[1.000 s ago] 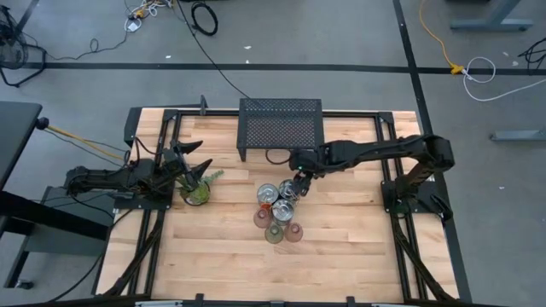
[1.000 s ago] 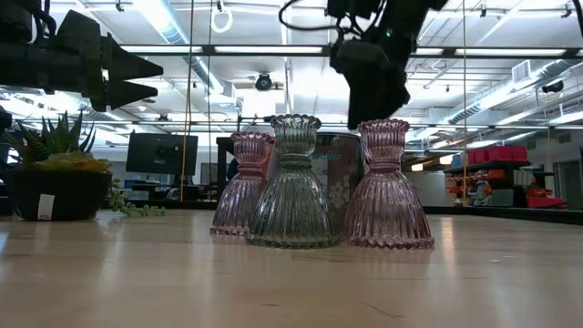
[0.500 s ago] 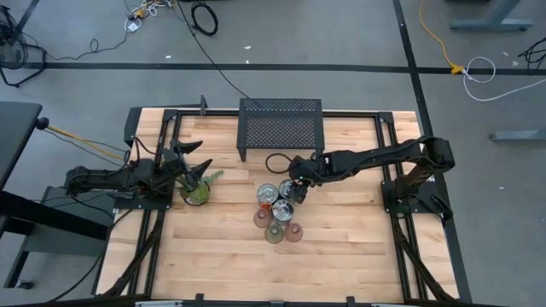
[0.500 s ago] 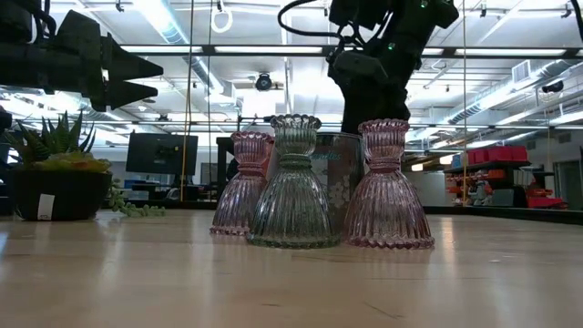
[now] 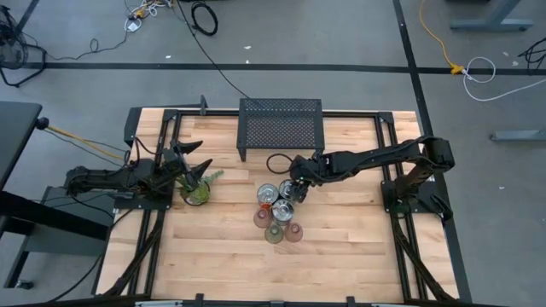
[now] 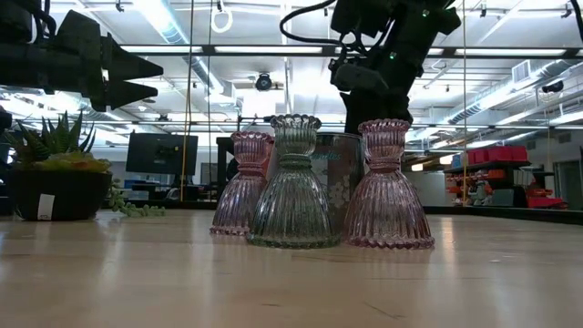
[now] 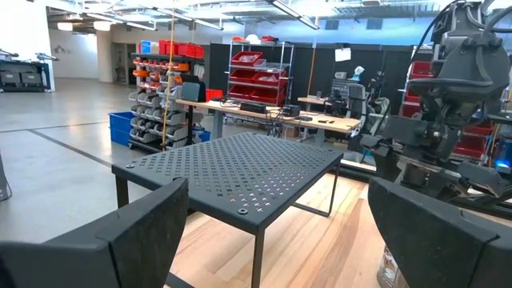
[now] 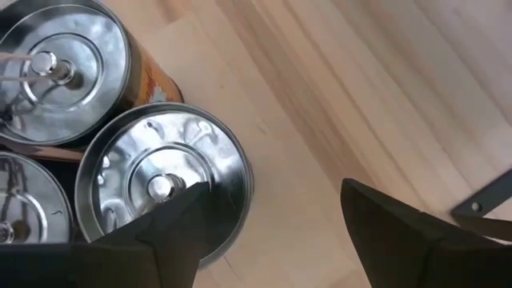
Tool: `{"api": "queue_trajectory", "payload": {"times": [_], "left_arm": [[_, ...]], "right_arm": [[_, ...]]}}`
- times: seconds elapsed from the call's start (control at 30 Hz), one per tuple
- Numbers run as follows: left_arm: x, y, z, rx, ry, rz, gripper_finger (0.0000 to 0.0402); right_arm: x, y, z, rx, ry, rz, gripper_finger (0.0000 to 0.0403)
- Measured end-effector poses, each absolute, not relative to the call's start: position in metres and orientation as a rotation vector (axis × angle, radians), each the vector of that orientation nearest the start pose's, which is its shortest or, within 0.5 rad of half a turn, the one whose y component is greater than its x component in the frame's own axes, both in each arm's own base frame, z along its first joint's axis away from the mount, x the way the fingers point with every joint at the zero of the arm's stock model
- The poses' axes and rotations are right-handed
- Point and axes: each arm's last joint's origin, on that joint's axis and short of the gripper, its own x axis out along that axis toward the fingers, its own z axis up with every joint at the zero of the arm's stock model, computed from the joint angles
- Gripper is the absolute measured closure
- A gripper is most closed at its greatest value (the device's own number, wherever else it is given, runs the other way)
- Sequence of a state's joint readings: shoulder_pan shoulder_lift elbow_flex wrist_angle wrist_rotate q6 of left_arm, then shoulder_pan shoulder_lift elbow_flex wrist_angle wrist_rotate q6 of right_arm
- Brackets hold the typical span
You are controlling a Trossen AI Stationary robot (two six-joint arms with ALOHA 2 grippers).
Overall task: Pick & Place candle stick holders
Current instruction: Put the top silver scented candle on the shelf
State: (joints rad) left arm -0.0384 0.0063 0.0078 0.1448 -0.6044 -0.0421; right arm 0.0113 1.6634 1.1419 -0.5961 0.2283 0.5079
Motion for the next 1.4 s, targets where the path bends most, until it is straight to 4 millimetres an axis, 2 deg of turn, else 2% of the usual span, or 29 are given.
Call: {"api": "queue_trajectory", "payload": {"times": [0.6,0.87,1.03,1.23,1.4], "left_arm": [[0.092,0.013,0.179,-0.088,-0.153,0.562,0.0016],[0.092,0.013,0.179,-0.088,-0.153,0.561,0.0016],[0.092,0.013,0.179,-0.088,-0.153,0.561,0.0016],[0.092,0.013,0.179,-0.088,-0.153,0.562,0.0016],[0.092,0.013,0.179,-0.088,-0.153,0.561,0.0016]], "right_arm": [[0.329,-0.001,0.21,0.328,1.035,-0.461,0.0136],[0.327,0.0,0.195,0.381,0.995,-0.422,0.0154],[0.327,0.001,0.194,0.387,0.985,-0.416,0.0165],[0.327,0.001,0.193,0.371,0.994,-0.401,0.0225],[0.327,0.001,0.193,0.354,0.999,-0.393,0.0323]]}}
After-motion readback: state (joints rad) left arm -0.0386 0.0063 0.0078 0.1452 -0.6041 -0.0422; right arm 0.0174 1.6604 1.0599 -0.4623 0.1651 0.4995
